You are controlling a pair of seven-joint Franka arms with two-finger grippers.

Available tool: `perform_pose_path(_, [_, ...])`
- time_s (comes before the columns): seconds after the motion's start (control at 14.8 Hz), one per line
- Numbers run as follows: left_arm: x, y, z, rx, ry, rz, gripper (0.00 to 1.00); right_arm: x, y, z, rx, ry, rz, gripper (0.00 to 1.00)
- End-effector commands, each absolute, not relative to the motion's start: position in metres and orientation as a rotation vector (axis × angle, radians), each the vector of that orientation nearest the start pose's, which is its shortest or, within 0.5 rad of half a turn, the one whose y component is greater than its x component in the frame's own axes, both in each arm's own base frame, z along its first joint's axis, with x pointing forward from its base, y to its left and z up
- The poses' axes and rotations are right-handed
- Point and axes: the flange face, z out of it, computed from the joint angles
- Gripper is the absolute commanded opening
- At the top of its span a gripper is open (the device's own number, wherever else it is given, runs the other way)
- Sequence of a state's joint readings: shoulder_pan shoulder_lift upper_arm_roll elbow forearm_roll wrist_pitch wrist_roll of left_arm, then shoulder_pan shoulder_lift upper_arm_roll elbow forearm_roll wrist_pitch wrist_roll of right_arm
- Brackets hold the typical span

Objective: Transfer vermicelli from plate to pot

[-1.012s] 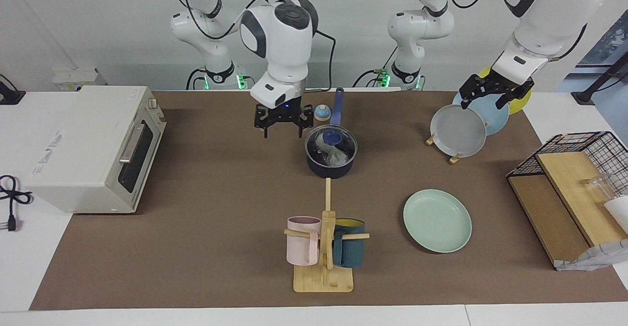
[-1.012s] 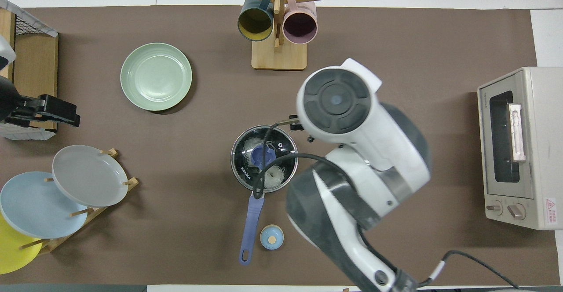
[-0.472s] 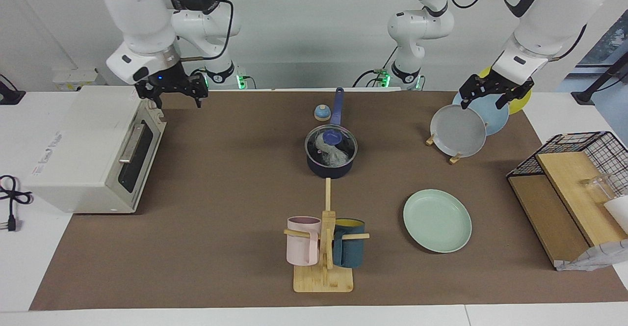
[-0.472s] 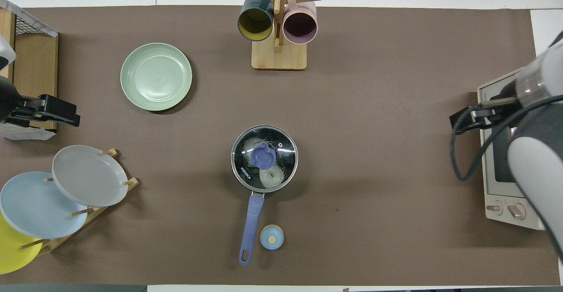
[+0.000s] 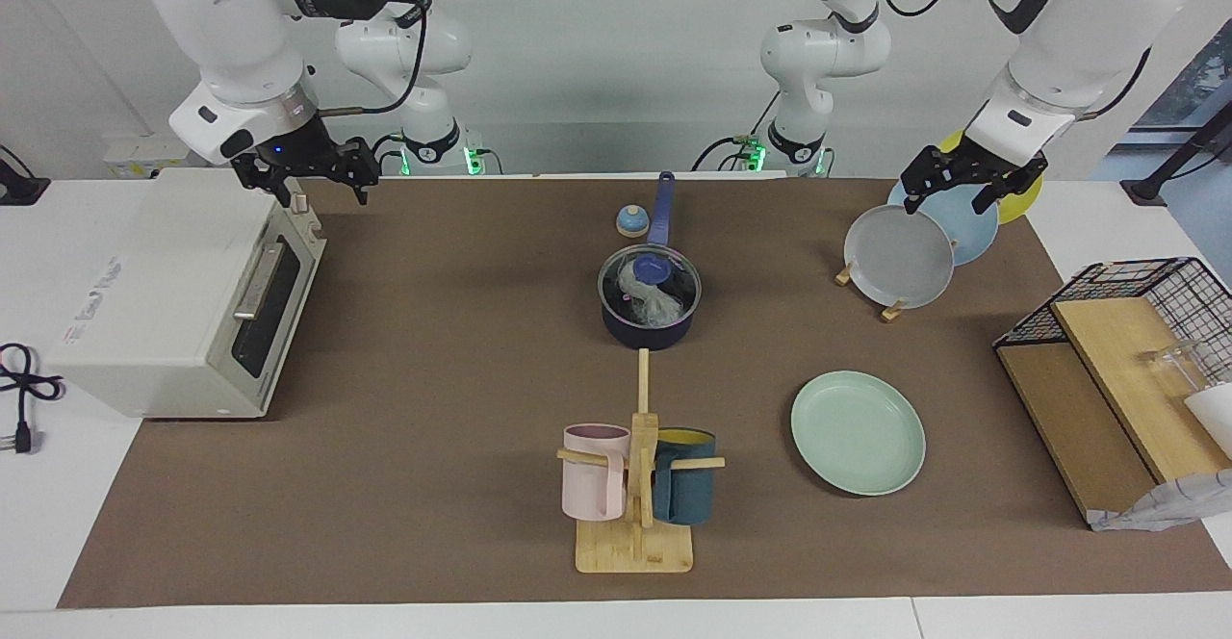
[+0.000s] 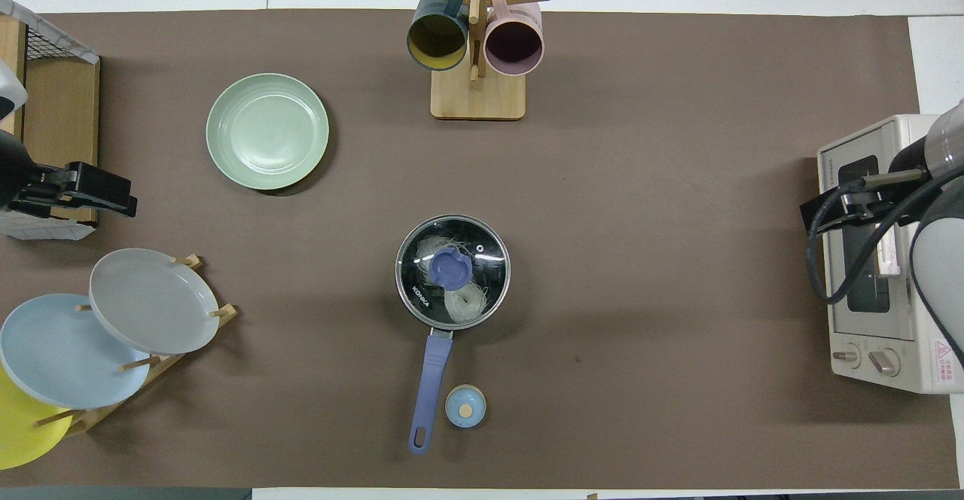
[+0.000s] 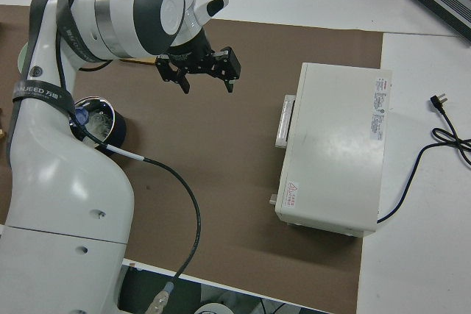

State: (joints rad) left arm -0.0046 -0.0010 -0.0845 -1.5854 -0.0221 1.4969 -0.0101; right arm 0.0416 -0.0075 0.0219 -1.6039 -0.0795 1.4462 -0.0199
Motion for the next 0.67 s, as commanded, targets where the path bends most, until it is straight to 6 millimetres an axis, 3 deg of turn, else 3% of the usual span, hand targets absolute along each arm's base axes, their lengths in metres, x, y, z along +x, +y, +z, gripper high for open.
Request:
perform_pose_path(0.0, [0.536, -0.048, 0.616, -3.164, 0.13, 0.136, 1.0, 0.532, 0.014, 0.605, -3.185, -0.119, 0.221, 1.0])
perform_pose_path(0.61, [0.536, -0.048, 0.616, -3.164, 0.128, 0.136, 1.0, 0.527, -0.003, 0.614, -3.155, -0.047, 0.185, 1.0])
